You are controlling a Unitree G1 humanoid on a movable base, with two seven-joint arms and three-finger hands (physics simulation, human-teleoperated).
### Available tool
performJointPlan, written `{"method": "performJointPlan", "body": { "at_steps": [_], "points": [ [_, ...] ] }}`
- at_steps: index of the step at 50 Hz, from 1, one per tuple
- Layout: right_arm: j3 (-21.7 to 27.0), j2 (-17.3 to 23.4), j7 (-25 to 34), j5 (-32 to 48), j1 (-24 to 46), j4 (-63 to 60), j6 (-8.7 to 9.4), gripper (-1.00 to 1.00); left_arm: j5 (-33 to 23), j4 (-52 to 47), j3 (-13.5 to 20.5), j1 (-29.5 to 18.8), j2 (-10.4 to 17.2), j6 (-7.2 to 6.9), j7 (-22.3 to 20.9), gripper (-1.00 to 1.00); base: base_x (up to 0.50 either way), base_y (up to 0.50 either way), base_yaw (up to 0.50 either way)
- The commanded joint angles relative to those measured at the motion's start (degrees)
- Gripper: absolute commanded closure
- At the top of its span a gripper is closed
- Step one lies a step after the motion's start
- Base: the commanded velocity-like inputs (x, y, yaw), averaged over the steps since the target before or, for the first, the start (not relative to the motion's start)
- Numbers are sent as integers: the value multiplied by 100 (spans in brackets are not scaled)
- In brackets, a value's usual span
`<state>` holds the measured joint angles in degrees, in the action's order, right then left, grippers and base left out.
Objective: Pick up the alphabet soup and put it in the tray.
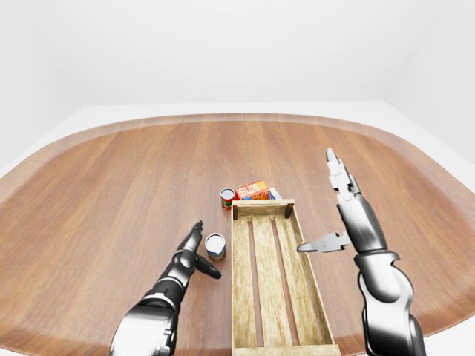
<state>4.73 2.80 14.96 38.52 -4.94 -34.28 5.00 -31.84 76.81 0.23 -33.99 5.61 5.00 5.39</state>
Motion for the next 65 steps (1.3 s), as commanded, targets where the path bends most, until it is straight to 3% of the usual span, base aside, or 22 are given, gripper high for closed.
{"method": "performJointPlan", "body": {
  "at_steps": [1,30,32,43,44,65],
  "points": [
    [-7,0,-6,5,6,24,0,-100,-82,1,-40,-12,-31,0,-20,-100,0,0,0],
    [-16,-32,-87,-27,10,111,0,-100,-158,-1,-44,-17,-43,0,-27,-100,0,0,0],
    [-83,32,163,-167,-45,89,0,-100,-158,-2,-44,-19,-43,0,-24,-100,0,0,0],
    [-3,-5,-115,-113,16,112,0,-100,-98,-8,-6,-43,-39,0,-16,-100,0,0,0],
    [-18,0,-83,-126,8,112,0,-100,-21,-8,30,-45,-39,0,-219,-100,0,0,0],
    [-11,3,-67,-95,-2,95,0,-100,-138,-17,-50,-48,-17,0,23,-100,0,0,0]
  ]
}}
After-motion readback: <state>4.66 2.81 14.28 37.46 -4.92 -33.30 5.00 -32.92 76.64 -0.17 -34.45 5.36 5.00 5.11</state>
